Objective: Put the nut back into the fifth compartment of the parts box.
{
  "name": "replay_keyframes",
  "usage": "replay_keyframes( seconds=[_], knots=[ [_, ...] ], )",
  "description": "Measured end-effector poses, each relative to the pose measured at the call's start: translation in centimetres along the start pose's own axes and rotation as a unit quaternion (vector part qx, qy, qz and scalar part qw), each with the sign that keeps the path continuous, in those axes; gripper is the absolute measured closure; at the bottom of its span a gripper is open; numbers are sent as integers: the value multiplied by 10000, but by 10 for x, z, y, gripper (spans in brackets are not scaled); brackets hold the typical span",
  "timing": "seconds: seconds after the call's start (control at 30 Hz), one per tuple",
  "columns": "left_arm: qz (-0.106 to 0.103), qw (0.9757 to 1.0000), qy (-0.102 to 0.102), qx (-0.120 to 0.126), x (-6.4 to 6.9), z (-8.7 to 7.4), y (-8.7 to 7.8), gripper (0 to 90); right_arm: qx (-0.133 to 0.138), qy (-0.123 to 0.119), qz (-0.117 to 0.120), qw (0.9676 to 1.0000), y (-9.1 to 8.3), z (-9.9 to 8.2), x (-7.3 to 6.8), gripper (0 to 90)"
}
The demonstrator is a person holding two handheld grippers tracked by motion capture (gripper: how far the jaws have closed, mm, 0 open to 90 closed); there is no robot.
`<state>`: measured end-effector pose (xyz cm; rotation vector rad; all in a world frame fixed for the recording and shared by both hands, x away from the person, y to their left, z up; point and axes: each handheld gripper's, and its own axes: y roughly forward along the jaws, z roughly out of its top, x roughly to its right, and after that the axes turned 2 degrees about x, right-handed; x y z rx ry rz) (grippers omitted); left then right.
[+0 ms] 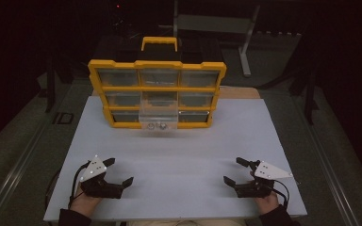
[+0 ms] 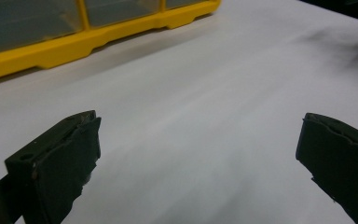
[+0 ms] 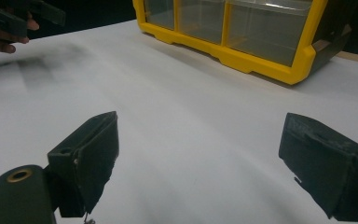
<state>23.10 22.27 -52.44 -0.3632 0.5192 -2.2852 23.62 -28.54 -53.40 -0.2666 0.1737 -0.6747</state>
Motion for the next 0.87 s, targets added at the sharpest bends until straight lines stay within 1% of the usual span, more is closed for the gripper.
replay_keyframes(
  seconds=[0.03,0.07,0.1,0.13,0.2,0.23,0.27,0.4,0.5,0.87],
  knots=[
    [45,10000,6,-6,-1,-1,0,0,-4,2,1,10000,0,0,0,122],
    [45,10000,6,-6,-1,-1,0,0,-2,-3,1,10000,0,0,0,122],
    [179,9998,1,-49,-2,-4,-1,0,-4,2,2,10000,0,0,0,122],
    [271,9996,29,-72,-3,-6,-1,0,-5,0,3,10000,0,0,0,122],
    [310,9995,33,-94,-3,-7,-1,0,-5,-1,6,10000,0,0,0,122],
    [414,9990,28,-154,-4,-9,-1,0,-11,-5,2,10000,0,0,0,121],
    [462,9988,0,-174,-5,-11,0,0,-16,-7,-9,10000,0,0,0,122],
    [493,9985,-63,-210,-6,-14,1,0,2,-4,-15,10000,-1,0,0,122],
    [520,9984,-46,-233,-6,-15,2,0,-4,-8,-12,10000,-1,0,0,122],
    [473,9986,-105,-223,-7,-16,2,0,-52,4,-3,10000,0,-1,0,122]
  ],
)
